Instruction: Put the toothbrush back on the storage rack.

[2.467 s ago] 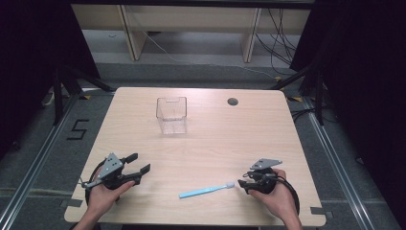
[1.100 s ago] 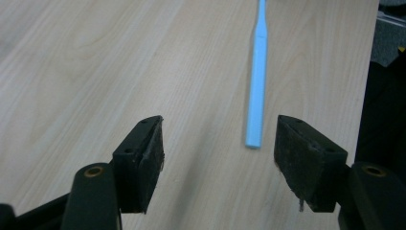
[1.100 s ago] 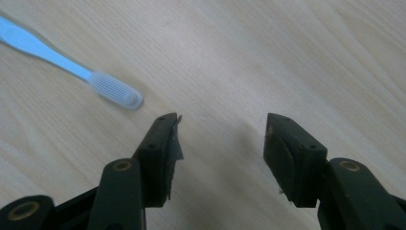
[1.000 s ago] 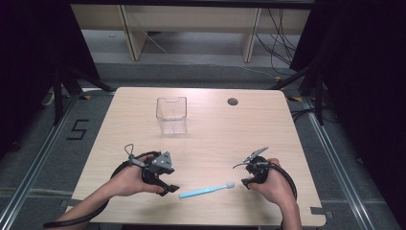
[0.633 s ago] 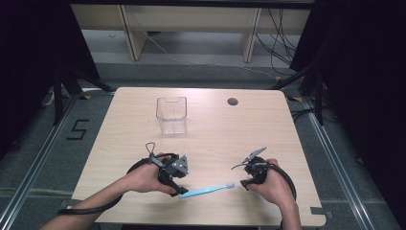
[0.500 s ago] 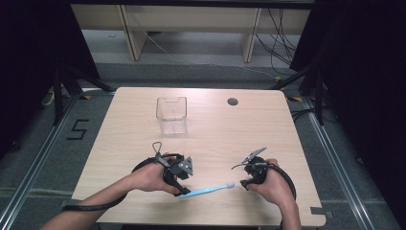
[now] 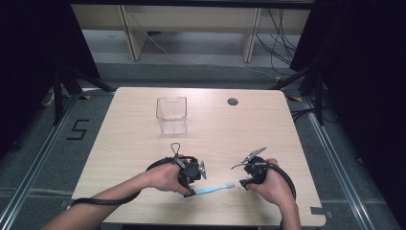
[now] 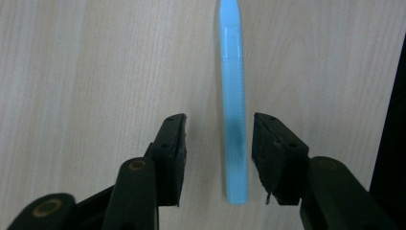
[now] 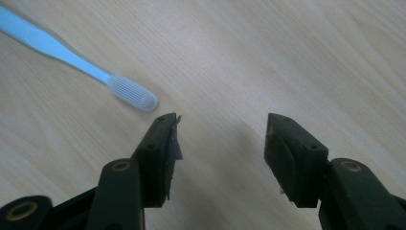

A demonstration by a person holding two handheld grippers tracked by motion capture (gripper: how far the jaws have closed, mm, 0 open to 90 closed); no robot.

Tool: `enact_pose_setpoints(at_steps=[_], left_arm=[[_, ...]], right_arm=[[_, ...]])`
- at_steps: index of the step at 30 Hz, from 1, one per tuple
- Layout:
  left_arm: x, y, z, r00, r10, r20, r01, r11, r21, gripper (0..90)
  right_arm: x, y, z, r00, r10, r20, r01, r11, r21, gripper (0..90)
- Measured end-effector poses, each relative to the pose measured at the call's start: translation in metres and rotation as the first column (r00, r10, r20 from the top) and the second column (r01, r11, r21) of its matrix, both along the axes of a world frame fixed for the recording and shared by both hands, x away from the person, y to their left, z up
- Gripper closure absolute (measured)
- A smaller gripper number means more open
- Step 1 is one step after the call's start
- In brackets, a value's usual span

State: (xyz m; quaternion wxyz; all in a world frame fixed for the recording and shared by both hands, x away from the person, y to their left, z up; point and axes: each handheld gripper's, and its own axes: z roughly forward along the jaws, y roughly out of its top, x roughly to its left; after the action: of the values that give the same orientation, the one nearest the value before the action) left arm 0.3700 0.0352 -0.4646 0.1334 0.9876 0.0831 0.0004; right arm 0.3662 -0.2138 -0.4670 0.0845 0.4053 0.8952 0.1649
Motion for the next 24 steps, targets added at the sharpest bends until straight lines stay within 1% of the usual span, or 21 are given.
enact_pose_setpoints(at_steps=[1, 5, 7, 11, 12, 13, 19, 23, 24], left_arm=[[0.000, 0.000, 0.000, 1.0000, 0.000, 0.000, 0.000, 1.0000, 0.000, 55.5], [-0.002, -0.007, -0.003, 0.9997, -0.023, 0.003, 0.023, 0.9994, 0.027, 58.0], [-0.003, -0.009, -0.005, 0.9996, -0.030, 0.002, 0.030, 0.9991, 0.032, 58.3], [-0.003, -0.012, -0.008, 0.9994, -0.035, 0.000, 0.035, 0.9988, 0.035, 59.8], [-0.003, -0.013, -0.009, 0.9992, -0.041, 0.003, 0.041, 0.9982, 0.043, 60.3], [-0.003, -0.013, -0.010, 0.9991, -0.042, -0.003, 0.043, 0.9980, 0.047, 60.5], [-0.002, -0.015, -0.012, 0.9990, -0.045, 0.004, 0.044, 0.9980, 0.045, 62.0], [-0.002, -0.016, -0.013, 0.9986, -0.053, 0.004, 0.053, 0.9973, 0.051, 62.7], [-0.002, -0.017, -0.014, 0.9988, -0.050, -0.003, 0.050, 0.9973, 0.054, 62.7]], right_arm=[[0.000, 0.000, 0.000, 1.0000, 0.000, 0.000, 0.000, 1.000, 0.000, 46.2], [0.000, 0.000, 0.000, 1.0000, 0.000, 0.005, 0.000, 1.000, 0.002, 46.1], [0.001, -0.001, -0.001, 0.9998, 0.013, 0.012, -0.013, 1.000, 0.003, 46.1], [0.001, -0.001, -0.001, 0.9999, 0.011, 0.013, -0.011, 1.000, 0.008, 46.1], [0.001, -0.001, -0.001, 0.9998, 0.014, 0.013, -0.014, 1.000, 0.005, 46.1], [0.000, 0.000, -0.001, 1.0000, -0.004, 0.001, 0.004, 1.000, 0.005, 46.1], [0.000, 0.000, -0.001, 0.9999, 0.009, 0.008, -0.009, 1.000, 0.008, 46.2], [0.000, 0.000, -0.001, 0.9999, 0.002, 0.010, -0.002, 1.000, 0.008, 46.1], [0.000, -0.001, -0.001, 0.9999, 0.005, 0.010, -0.005, 1.000, 0.005, 46.1]])
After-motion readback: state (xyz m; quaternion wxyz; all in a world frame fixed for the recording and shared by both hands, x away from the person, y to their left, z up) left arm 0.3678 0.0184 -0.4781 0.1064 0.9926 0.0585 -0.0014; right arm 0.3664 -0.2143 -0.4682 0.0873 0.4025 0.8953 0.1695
